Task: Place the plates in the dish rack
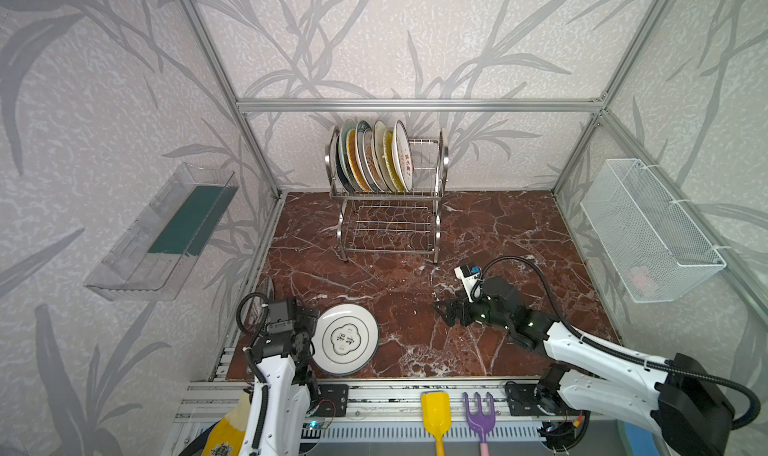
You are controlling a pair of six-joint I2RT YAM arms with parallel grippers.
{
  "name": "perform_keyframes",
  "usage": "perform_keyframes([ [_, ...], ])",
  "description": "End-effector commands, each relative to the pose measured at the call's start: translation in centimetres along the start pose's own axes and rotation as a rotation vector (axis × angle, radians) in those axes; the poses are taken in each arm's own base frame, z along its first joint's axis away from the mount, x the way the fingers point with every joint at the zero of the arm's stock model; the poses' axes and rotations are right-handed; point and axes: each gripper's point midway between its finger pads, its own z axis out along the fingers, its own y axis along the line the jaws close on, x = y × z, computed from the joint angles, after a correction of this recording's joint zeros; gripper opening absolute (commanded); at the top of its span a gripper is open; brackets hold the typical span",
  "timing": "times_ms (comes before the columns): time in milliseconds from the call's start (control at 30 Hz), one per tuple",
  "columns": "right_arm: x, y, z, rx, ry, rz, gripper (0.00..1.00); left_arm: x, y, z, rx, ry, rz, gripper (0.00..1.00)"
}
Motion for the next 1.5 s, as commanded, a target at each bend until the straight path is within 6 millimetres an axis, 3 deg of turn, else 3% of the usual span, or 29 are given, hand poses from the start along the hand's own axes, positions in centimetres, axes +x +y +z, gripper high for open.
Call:
perform_keyframes([
  [0, -0.1, 0.3, 0.1, -0.016, -0.014, -0.001, 0.99, 1.0, -0.2, 0.7, 0.002, 0.011, -0.032, 0.99],
  [233, -0.1, 0.1, 0.2, -0.006, -0.012, -0.003, 0.99, 3.7, -3.2, 1.5, 0.029, 0.033, 0.061, 0.99],
  [500, 0.0, -0.5, 0.4, 0.011, -0.008, 0.003, 0.99, 8.2, -7.3, 2.2, 0.068, 0.094, 0.236, 0.99],
  [600, 0.0, -0.6, 0.3, 0.01, -0.008, 0.01, 0.99, 8.7, -7.8, 2.1, 0.052, 0.108, 0.309, 0.99],
  [867, -0.3, -0.5, 0.0, -0.001, -0.02, 0.014, 0.99, 7.4, -6.0, 0.5, 0.015, 0.131, 0.562, 0.99],
  [933, -0.3, -0.5, 0.0, -0.003, -0.021, 0.015, 0.99, 7.2, -4.9, 0.3, 0.013, 0.149, 0.564, 0.91],
  [1000, -0.3, -0.4, 0.0, -0.011, -0.022, 0.015, 0.99, 7.5, -4.3, 0.2, 0.049, 0.177, 0.57, 0.75],
  [1067, -0.2, -0.4, 0.0, -0.013, -0.019, 0.017, 0.99, 7.9, -3.7, 0.2, 0.065, 0.197, 0.569, 0.68],
  [1267, -0.3, -0.1, -0.1, -0.027, -0.02, 0.019, 0.99, 8.4, -1.9, 0.3, 0.064, 0.239, 0.583, 0.6],
  [1467, -0.5, 0.3, -0.2, -0.05, -0.026, 0.014, 0.99, 9.2, -1.6, 0.3, 0.125, 0.271, 0.588, 0.55],
])
